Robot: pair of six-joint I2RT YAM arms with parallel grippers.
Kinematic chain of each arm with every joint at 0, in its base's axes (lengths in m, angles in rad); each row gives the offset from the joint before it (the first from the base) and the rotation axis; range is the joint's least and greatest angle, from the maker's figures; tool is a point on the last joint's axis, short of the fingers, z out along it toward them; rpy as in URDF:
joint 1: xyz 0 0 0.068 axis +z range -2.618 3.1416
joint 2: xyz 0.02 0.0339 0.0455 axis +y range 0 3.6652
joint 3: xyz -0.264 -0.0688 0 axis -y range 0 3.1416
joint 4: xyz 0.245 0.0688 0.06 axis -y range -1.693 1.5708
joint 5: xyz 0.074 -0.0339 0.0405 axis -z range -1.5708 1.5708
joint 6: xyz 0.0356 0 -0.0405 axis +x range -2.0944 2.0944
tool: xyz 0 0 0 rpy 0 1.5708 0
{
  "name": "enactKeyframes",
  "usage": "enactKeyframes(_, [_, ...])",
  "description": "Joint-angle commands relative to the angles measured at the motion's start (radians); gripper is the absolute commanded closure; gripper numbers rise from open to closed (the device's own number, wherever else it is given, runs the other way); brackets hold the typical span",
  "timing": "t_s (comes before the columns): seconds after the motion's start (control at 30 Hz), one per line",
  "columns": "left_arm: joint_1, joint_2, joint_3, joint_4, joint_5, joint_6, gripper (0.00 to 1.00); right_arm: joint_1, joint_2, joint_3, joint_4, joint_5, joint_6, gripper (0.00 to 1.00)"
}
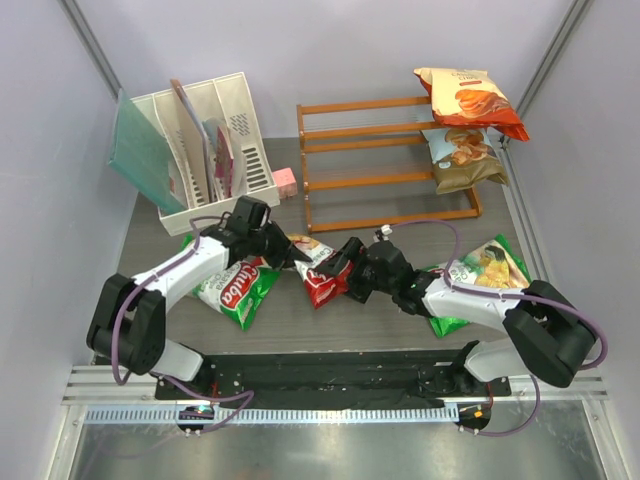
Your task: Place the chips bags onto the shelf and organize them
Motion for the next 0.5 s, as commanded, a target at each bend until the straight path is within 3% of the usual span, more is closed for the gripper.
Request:
enactKeyframes(0.0, [-0.019,-0.086,-0.029,0.026,0.020,-0.042,1.00,0.008,0.008,0.061,0.029,0.110,0.017,0.07])
enactKeyframes(0.17, [-0.026,-0.104,-0.069,0.023,0.032,-0.036,1.00,0.008,0.020,0.107,0.023,0.099,0.001,0.15])
enactKeyframes(0.23, [-0.026,-0.115,-0.080,0.012,0.029,-0.022,1.00,0.008,0.013,0.113,-0.008,0.093,-0.015,0.33])
enactKeyframes(0.27, [-0.026,-0.116,-0.082,0.007,0.029,-0.013,1.00,0.007,0.007,0.113,-0.017,0.093,-0.021,0.48])
enactKeyframes(0.37, [-0.026,-0.121,-0.076,-0.026,0.023,0.016,1.00,0.005,-0.016,0.098,-0.037,0.092,-0.035,0.74])
enactKeyframes(0.47, [-0.026,-0.121,-0.059,-0.091,0.009,0.061,0.88,0.005,-0.041,0.102,-0.057,0.092,-0.071,0.82])
